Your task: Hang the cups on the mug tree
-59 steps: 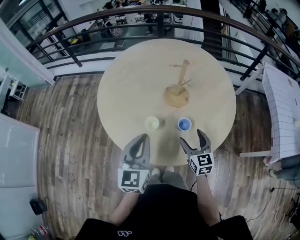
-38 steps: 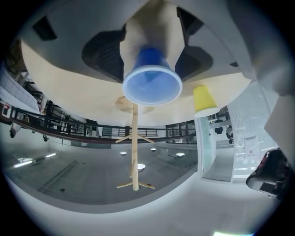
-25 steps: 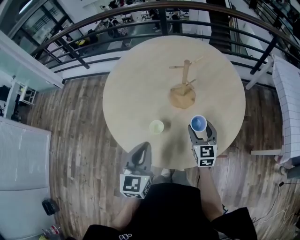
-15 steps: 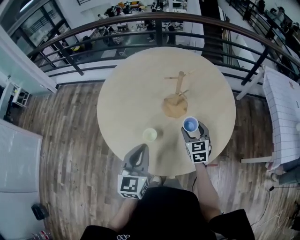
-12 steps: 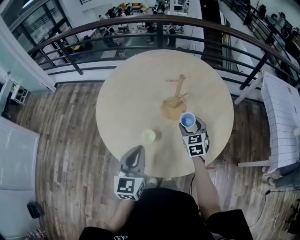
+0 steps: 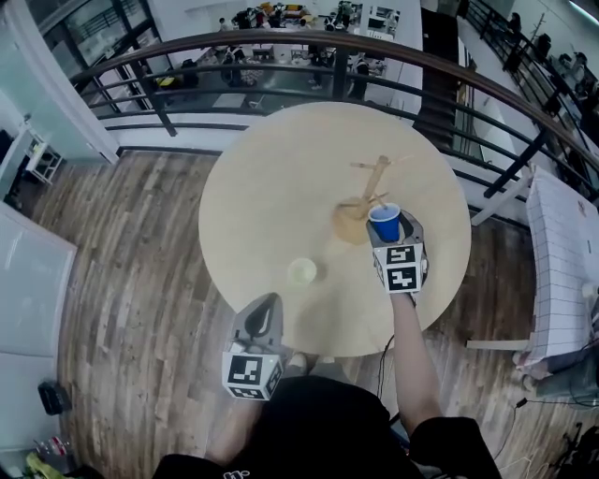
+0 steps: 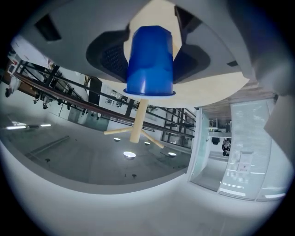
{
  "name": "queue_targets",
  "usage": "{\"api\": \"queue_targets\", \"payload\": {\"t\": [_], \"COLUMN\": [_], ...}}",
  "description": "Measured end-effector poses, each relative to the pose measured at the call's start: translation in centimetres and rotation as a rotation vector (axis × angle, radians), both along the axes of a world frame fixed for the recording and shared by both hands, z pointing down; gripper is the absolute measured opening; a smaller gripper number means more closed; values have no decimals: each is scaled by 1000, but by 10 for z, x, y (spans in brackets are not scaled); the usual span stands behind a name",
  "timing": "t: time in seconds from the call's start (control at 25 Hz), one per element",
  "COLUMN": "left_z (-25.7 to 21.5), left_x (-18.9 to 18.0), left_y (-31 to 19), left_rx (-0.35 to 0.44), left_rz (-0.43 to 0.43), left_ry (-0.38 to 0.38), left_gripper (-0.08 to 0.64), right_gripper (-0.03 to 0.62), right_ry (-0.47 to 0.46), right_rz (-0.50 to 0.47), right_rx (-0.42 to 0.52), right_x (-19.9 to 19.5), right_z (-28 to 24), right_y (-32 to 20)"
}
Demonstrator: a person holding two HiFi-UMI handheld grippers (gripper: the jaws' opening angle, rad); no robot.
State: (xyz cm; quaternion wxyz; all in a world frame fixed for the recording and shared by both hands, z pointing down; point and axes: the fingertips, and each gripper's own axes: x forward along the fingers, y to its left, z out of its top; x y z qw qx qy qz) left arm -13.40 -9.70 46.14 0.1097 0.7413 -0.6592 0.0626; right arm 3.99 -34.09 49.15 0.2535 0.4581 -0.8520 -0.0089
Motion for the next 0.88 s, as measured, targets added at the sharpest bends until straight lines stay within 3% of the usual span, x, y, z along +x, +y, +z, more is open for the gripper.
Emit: {"api": "queue_targets", "payload": {"t": [0.12, 0.44, 0.88], "left_z": [0, 5, 10], "left_x": [1, -12, -30], "left_y": [0, 7, 17], "left_rx": [1, -8, -13], "left_rz": [8, -25, -72], "left_ry": [6, 19, 17], "left_gripper": [14, 14, 14], "right_gripper": [302, 299, 299], "right_ry": [22, 184, 318], "right_rz": [-21, -81, -106], "right_rx": [15, -70, -135], "right_x": [-9, -28, -37], "right_z": [-7, 10, 32], "right_y": [-6, -29, -43]}}
